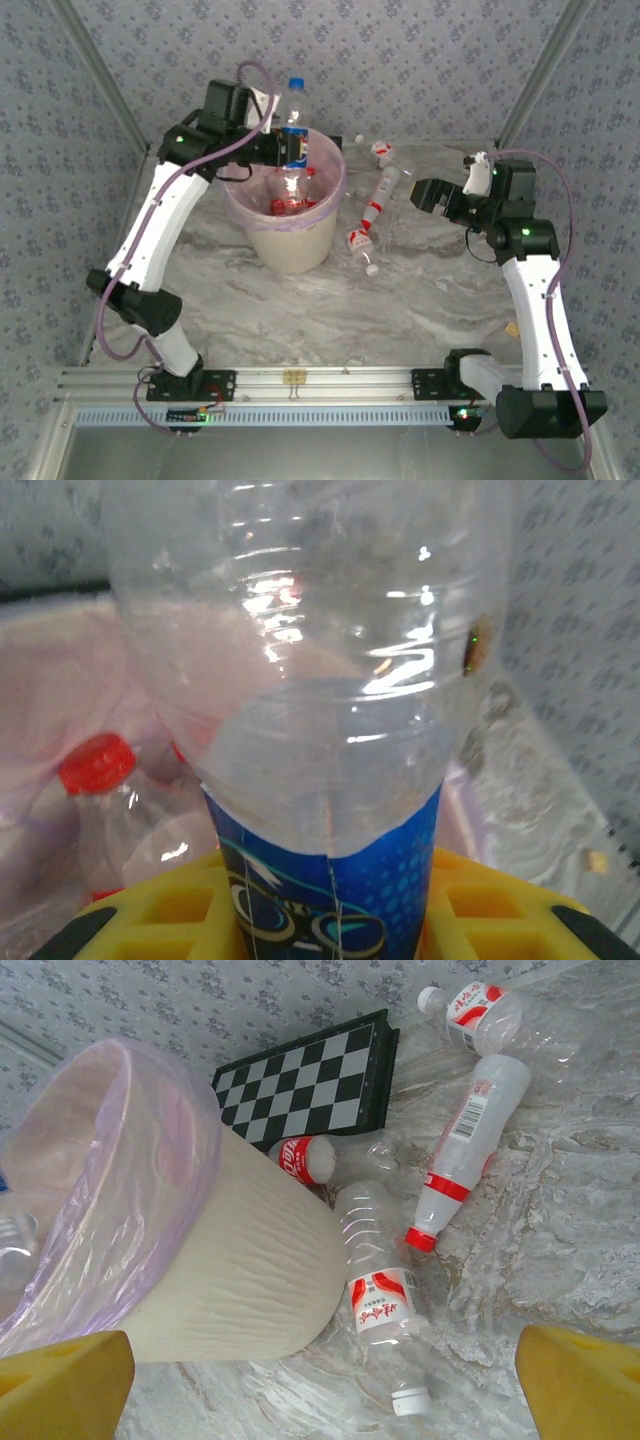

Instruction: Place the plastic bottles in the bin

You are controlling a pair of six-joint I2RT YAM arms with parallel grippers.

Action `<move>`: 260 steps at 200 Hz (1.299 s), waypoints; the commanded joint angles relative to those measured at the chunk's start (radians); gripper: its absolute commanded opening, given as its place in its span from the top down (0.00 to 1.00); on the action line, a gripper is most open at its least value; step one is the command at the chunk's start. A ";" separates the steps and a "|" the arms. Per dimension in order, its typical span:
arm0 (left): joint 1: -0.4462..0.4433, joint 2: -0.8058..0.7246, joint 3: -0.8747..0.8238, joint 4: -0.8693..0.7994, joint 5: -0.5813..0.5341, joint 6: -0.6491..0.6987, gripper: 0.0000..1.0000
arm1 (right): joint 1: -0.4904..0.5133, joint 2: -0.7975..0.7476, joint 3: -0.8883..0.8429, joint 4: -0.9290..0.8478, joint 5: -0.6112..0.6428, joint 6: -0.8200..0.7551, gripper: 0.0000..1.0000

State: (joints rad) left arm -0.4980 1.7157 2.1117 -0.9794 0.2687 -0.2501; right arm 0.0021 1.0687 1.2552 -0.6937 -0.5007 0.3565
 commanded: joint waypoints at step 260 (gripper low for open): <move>-0.085 -0.007 -0.273 0.156 -0.144 0.051 0.65 | 0.016 0.048 -0.054 0.002 -0.011 0.005 0.01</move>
State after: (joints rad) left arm -0.5663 1.6726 1.8732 -0.8768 0.1123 -0.1795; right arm 0.0067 1.1091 1.2076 -0.6922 -0.5152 0.3511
